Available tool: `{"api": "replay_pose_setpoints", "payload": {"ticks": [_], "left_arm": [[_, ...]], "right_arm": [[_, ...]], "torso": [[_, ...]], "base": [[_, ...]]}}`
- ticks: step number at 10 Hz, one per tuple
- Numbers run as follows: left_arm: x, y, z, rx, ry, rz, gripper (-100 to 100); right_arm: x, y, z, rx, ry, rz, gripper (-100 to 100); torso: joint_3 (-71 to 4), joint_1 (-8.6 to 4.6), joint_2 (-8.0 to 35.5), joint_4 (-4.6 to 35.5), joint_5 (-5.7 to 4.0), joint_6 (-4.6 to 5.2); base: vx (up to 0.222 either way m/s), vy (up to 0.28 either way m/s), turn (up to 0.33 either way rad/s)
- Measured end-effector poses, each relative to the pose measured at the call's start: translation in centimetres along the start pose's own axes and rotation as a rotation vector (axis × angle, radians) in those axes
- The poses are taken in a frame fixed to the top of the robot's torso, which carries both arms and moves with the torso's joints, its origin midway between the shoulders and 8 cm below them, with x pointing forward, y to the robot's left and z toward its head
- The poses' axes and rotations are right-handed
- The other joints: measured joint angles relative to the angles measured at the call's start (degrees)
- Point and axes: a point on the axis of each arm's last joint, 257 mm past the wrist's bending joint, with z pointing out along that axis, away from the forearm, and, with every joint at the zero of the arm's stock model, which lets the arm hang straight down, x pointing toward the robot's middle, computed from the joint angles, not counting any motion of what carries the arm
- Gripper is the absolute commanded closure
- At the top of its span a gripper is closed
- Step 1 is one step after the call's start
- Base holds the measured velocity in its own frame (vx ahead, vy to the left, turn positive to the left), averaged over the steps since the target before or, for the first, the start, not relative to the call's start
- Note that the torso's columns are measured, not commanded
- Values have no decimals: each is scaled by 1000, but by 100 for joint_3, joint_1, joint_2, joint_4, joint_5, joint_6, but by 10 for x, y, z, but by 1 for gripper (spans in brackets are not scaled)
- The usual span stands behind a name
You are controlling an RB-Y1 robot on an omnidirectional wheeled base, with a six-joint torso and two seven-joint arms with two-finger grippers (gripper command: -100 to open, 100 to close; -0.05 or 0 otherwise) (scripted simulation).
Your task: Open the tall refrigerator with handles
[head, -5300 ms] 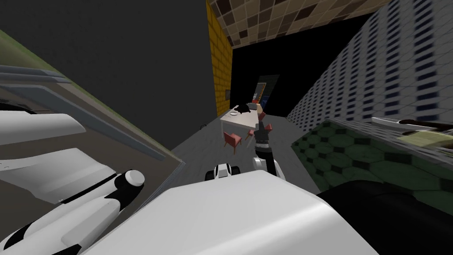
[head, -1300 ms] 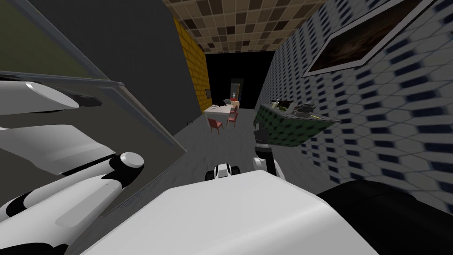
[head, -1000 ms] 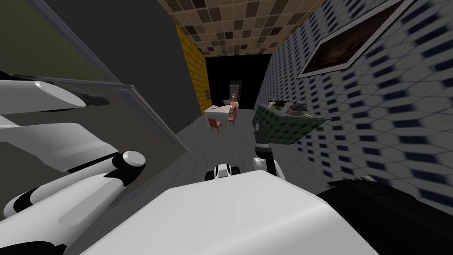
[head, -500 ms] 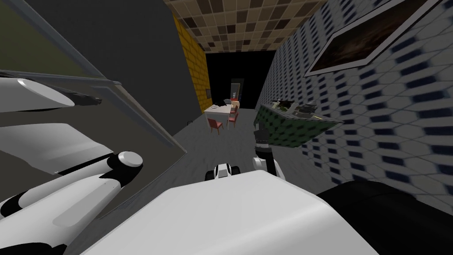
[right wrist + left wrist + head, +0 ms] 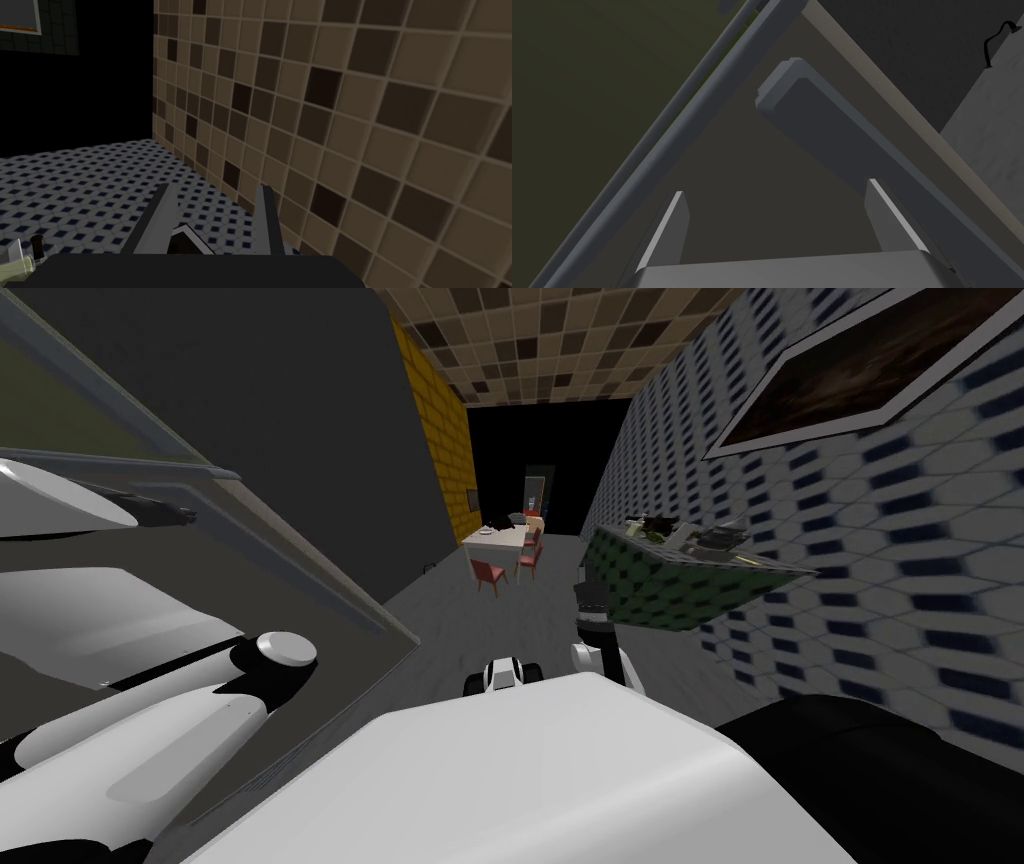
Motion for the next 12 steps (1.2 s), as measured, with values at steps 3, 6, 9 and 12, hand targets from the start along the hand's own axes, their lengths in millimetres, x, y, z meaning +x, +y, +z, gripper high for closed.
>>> {"api": "replay_pose_setpoints", "payload": {"ticks": [3, 6, 9, 12], "left_arm": [[-13, -17, 0, 32, -32, -6, -100], [-26, -35, -2, 65, -66, -12, -100], [-34, -44, -2, 85, -89, -16, -100], [-32, -49, -3, 90, -88, -16, 100]], "right_arm": [[0, 0, 0, 0, 0, 0, 0], [0, 0, 0, 0, 0, 0, 0], [0, 0, 0, 0, 0, 0, 0], [0, 0, 0, 0, 0, 0, 0]], "torso": [[-5, -16, -7, -3, -5, 0], [1, 8, 0, 1, 2, -1], [15, -9, 27, 6, -2, 1], [15, -10, 18, 1, 7, -1]], "base": [[225, -21, 27], [212, 14, 24], [136, 40, -1], [-12, 29, 1]]}}
